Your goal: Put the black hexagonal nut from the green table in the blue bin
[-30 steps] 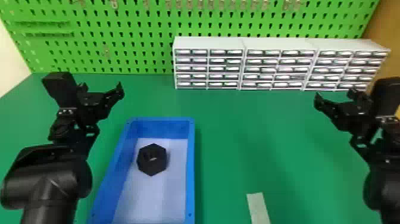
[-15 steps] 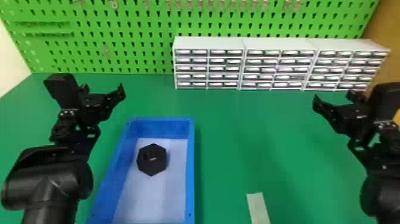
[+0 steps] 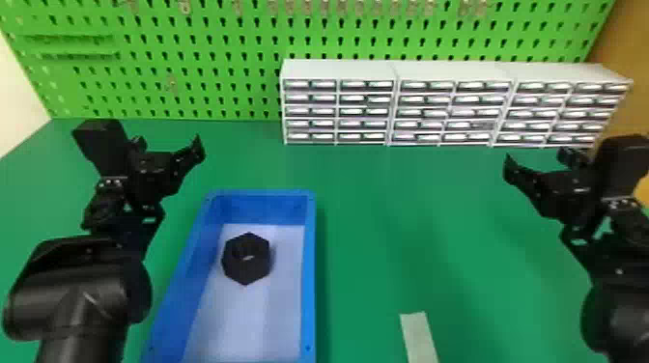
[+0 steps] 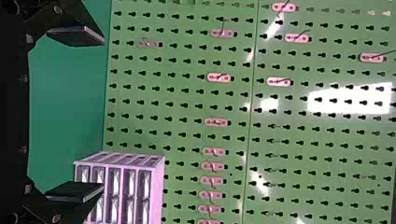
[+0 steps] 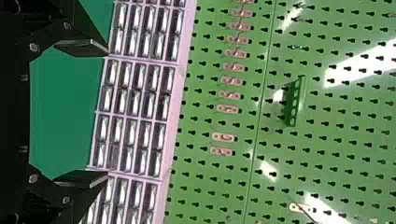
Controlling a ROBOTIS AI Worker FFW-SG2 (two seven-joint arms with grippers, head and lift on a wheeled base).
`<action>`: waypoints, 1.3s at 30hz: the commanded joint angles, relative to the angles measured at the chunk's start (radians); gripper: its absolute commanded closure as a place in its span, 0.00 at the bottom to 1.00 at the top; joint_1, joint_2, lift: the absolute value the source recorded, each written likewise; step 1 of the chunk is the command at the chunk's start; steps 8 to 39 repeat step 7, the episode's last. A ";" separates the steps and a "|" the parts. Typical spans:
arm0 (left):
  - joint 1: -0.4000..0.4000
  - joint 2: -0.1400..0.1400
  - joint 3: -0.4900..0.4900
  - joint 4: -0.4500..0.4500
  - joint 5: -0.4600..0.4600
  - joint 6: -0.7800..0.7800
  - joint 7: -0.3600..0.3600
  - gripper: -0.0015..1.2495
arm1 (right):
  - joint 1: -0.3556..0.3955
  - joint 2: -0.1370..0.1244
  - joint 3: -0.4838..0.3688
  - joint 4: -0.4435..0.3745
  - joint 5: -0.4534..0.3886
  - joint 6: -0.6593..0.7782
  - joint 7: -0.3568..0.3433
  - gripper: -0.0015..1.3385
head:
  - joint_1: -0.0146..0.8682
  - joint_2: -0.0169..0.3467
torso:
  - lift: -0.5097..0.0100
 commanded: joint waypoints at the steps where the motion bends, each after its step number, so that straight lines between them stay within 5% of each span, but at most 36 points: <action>1: 0.001 0.000 0.000 0.000 0.002 -0.001 0.000 0.14 | -0.001 0.000 0.000 -0.001 -0.001 0.000 -0.001 0.26 | 0.79 0.19 | 0.79; 39: 0.002 0.000 -0.002 0.000 0.005 -0.001 0.000 0.14 | -0.003 0.000 0.002 0.001 -0.003 0.000 -0.001 0.26 | 0.79 0.19 | 0.79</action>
